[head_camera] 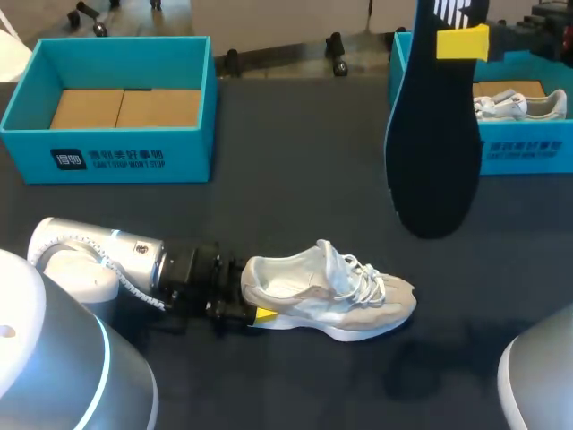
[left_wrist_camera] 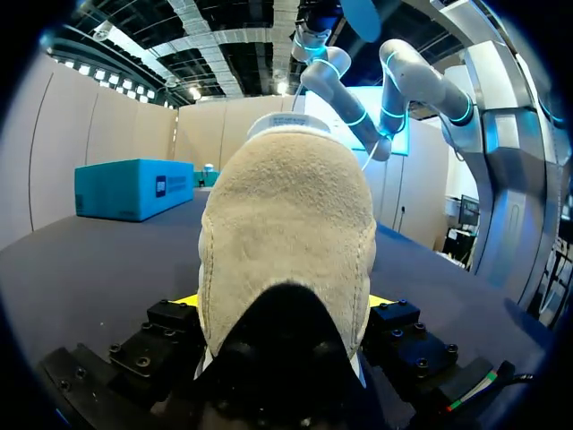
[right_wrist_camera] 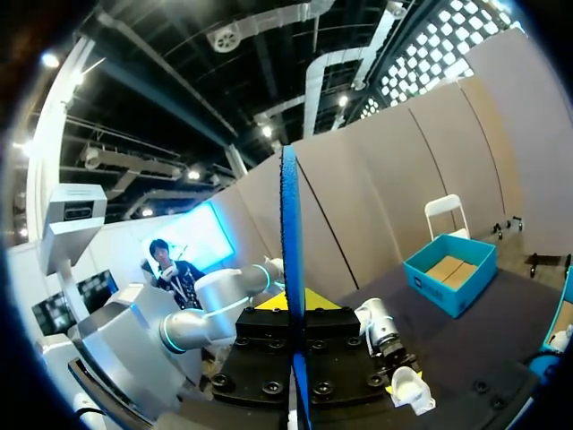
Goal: Take the shoe out of the shoebox, open the shoe tongue, remove and reinsert the insole, then place the shoe into the shoebox
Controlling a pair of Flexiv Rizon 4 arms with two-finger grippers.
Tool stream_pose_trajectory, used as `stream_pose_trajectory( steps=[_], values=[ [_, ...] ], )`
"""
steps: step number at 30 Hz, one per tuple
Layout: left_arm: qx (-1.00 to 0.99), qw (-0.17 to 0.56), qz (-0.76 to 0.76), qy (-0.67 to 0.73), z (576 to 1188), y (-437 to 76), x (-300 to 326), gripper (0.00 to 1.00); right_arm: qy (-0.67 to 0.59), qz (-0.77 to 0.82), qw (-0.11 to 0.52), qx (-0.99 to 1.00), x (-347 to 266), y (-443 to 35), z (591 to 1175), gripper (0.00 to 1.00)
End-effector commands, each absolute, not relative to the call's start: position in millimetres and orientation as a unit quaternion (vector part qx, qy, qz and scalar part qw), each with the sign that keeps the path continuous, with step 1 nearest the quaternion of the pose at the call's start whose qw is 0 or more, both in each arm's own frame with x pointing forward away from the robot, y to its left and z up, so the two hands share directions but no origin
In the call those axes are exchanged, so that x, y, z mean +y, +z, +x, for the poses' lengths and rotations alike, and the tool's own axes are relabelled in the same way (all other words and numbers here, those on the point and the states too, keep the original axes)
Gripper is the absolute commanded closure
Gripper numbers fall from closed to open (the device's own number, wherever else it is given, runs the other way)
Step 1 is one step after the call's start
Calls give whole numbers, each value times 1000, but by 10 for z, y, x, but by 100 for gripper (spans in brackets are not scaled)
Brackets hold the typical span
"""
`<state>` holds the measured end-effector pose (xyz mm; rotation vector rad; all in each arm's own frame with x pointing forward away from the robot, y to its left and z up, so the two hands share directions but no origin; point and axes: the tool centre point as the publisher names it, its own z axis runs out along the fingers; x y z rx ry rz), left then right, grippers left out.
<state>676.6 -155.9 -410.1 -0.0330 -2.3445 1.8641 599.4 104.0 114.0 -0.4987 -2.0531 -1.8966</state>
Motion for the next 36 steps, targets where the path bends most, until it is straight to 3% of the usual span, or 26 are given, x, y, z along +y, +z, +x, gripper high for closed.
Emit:
stream_pose_trajectory(
  steps=[1, 6, 7, 8, 9, 10, 24, 36],
  values=[
    [-775, 77, -16, 627, 6752, -4047, -1605, 100, -659, -173, 152, -716, 1064, 1149, 6026, 100],
    [-778, 79, -4, 624, 6711, -4078, -1617, 100, -659, -173, 152, -716, 1064, 1149, 6026, 100],
    [-778, 80, -3, 623, 6704, -4085, -1611, 89, -659, -173, 152, -716, 1064, 1149, 6026, 100],
    [-779, 81, -4, 621, 6698, -4094, -1603, 66, -659, -173, 152, -716, 1064, 1149, 6026, 100],
    [-780, 81, -5, 621, 6696, -4096, -1599, 66, -659, -173, 152, -716, 1064, 1149, 6026, 100],
    [-781, 80, -5, 620, 6694, -4105, -1587, 2, -659, -173, 152, -716, 1064, 1149, 6026, 100],
    [-799, 77, -30, 596, 6824, -4004, -1308, 0, -659, -173, 152, -716, 1064, 1149, 6026, 100],
    [-860, 88, -74, 497, 6816, -3823, -929, 0, -659, -173, 152, -716, 1064, 1149, 6026, 100]
  ],
)
